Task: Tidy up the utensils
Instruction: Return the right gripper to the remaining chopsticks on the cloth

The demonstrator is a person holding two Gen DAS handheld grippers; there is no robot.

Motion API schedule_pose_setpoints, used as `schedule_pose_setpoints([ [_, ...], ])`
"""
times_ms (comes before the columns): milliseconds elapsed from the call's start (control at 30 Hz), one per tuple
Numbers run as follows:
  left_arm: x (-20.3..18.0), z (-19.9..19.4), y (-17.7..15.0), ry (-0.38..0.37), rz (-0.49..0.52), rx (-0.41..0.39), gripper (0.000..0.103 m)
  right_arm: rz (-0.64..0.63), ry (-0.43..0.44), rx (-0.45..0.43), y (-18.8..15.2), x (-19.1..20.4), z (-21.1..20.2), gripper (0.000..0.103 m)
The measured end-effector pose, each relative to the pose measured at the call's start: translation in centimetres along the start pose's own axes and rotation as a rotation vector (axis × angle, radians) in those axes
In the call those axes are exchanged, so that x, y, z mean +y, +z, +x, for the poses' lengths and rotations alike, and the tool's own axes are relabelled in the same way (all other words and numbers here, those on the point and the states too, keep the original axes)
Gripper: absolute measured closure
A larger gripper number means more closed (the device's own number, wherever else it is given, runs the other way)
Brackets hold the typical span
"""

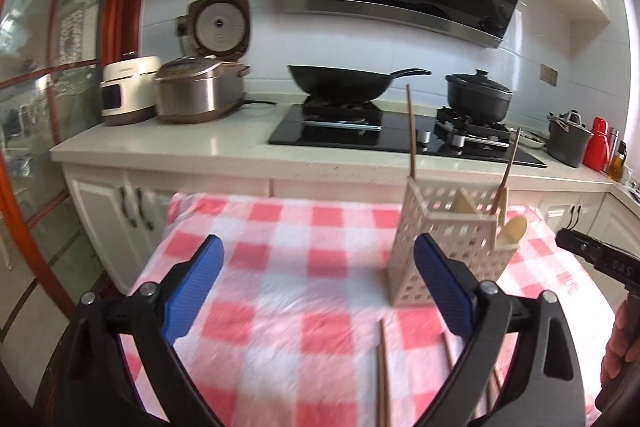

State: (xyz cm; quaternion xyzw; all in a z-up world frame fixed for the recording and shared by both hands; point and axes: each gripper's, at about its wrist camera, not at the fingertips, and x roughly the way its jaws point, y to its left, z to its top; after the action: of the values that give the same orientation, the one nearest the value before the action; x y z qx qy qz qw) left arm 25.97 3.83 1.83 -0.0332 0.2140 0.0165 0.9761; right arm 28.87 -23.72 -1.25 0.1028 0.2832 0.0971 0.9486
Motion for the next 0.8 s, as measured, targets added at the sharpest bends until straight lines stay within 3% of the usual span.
schedule_pose_setpoints([
  [133,1.2,-1.6,-2.7,0.012,-0.031,0.012,0.006,0.014,-0.004,0.03,-2.8,0.0,-0.5,0.064],
  [367,0.5,-1.8,-6.1,0.01,0.052,0.071,0.006,-0.007,-0.039,0.107,-7.1,0.4,0.1,0.064],
  [533,0.8,-1.2,-7.5,0.005,0.04,0.106,0.006,-0.06,-0.051,0.184,-9.6,1.5,1.5,0.065],
  [667,1.1,-0.8,-8.3,0.008,0.035,0.119,0.006,-0.081,-0.041,0.231,-10.6,2.1,2.6,0.077],
  [800,1.7,-0.4,-8.7,0.005,0.022,0.129,0.006,-0.084,-0.036,0.252,-10.8,2.5,3.4,0.08],
])
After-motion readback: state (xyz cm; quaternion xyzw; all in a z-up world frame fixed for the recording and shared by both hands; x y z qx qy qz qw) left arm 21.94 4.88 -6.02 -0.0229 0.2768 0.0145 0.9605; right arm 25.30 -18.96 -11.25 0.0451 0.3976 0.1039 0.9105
